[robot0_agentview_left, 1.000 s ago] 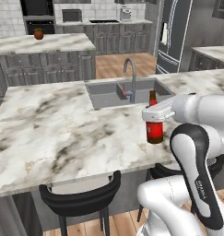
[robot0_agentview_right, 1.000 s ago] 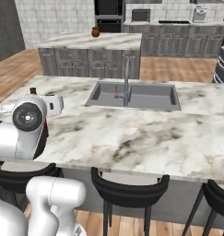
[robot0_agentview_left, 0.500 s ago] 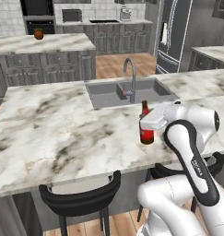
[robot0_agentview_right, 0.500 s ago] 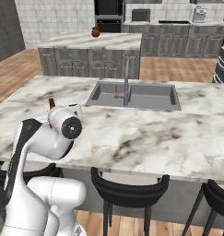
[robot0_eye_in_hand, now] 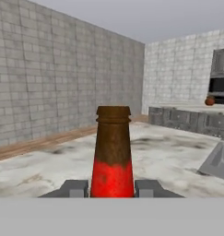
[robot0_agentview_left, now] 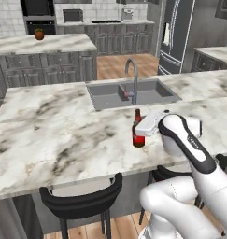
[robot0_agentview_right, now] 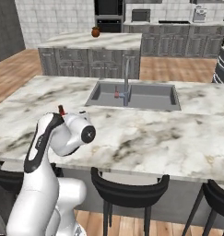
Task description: Get the candle and the beer from the cabinet and move them to the dining counter.
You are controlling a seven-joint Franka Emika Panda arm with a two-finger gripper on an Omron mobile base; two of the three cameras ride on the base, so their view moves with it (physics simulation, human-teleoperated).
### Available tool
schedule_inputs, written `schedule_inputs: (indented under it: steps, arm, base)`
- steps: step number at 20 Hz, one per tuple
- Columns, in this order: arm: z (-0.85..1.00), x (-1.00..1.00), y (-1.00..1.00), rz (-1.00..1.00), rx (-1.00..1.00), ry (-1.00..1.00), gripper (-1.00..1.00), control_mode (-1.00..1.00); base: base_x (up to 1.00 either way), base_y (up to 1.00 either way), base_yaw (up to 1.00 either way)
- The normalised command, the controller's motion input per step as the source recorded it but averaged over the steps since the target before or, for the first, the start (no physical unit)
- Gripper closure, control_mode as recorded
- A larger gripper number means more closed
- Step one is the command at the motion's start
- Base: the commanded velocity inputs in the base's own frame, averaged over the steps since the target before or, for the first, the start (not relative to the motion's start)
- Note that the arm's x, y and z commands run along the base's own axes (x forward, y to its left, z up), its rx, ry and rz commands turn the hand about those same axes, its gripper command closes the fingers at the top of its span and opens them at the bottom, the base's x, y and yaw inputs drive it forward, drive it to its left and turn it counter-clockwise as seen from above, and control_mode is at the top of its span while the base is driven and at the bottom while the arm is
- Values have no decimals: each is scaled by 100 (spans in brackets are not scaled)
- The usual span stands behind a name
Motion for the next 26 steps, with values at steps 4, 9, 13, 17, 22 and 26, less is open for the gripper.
schedule_inputs:
  steps: [4, 9, 13, 17, 22, 26]
  arm:
    - [-39, 63, 0, 10, 6, 0, 100, -100]
    - [-40, 59, 0, 9, 5, 0, 100, -100]
    - [-42, 48, 0, 7, 0, 0, 100, -100]
    - [-45, 37, 0, 6, 0, 0, 100, -100]
    - [-35, 31, 0, 3, 0, 0, 100, -100]
    - [-24, 28, 1, 1, 0, 0, 100, -100]
  base:
    - [0, 0, 0]
    - [0, 0, 0]
    - [0, 0, 0]
    - [0, 0, 0]
    - [0, 0, 0]
    - [0, 0, 0]
